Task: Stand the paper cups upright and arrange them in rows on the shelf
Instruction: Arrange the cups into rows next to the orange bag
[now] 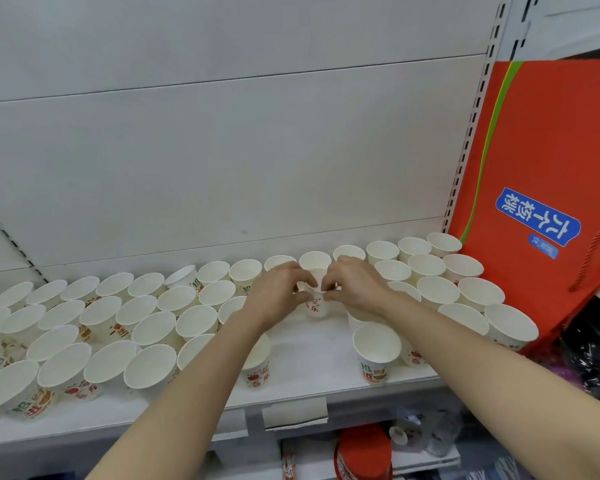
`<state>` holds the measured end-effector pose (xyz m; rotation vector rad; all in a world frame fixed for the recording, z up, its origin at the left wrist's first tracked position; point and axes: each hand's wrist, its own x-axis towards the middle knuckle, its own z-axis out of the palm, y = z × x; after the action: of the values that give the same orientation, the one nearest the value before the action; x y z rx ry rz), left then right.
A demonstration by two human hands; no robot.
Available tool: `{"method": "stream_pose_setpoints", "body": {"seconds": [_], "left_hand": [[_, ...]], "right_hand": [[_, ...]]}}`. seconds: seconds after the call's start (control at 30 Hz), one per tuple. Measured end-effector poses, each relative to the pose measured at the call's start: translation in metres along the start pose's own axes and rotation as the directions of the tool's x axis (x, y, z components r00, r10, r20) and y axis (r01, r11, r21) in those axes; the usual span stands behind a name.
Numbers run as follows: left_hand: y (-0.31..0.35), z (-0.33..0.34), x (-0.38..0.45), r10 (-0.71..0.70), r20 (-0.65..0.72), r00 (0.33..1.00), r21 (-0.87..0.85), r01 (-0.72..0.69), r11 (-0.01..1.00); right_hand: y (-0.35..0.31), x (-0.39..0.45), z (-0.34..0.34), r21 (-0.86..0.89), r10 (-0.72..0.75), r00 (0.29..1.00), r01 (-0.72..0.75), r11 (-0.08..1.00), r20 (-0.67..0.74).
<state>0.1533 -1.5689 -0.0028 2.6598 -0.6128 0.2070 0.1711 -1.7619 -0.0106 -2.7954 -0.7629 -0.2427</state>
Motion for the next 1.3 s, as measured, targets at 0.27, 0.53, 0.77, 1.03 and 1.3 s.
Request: {"method": "stream_pose_setpoints", "body": {"seconds": [0.27, 0.53, 0.77, 1.03, 1.3], "left_hand": [[-0.022, -0.05, -0.099, -0.256, 0.09, 0.963, 0.096, 0.247, 0.964], [-0.023, -0.036, -0.11, -0.133, 0.119, 0.984, 0.38, 0.078, 0.922], [0.003, -0.026, -0.082, -0.096, 0.096, 0.991, -0.018, 0.098, 0.995], [0.033, -0.025, -0.061, -0.036, 0.097, 0.995, -0.201, 0.055, 0.978], [-0.001, -0.025, -0.037, -0.147, 0.03, 0.989, -0.231, 0.15, 0.961]], "right_hand": [[0.014, 0.006, 0.006, -0.117, -0.029, 0.998, 0.036, 0.992, 0.061], [0.01, 0.003, 0.004, -0.043, -0.015, 1.0, 0.015, 0.999, 0.013], [-0.015, -0.04, -0.009, 0.458, 0.043, 0.993, 0.011, 0.889, -0.108], [-0.026, -0.065, -0.016, 0.564, 0.032, 0.992, 0.042, 0.824, -0.121], [-0.021, -0.067, -0.019, 0.485, 0.146, 0.988, -0.102, 0.868, -0.054]]}}
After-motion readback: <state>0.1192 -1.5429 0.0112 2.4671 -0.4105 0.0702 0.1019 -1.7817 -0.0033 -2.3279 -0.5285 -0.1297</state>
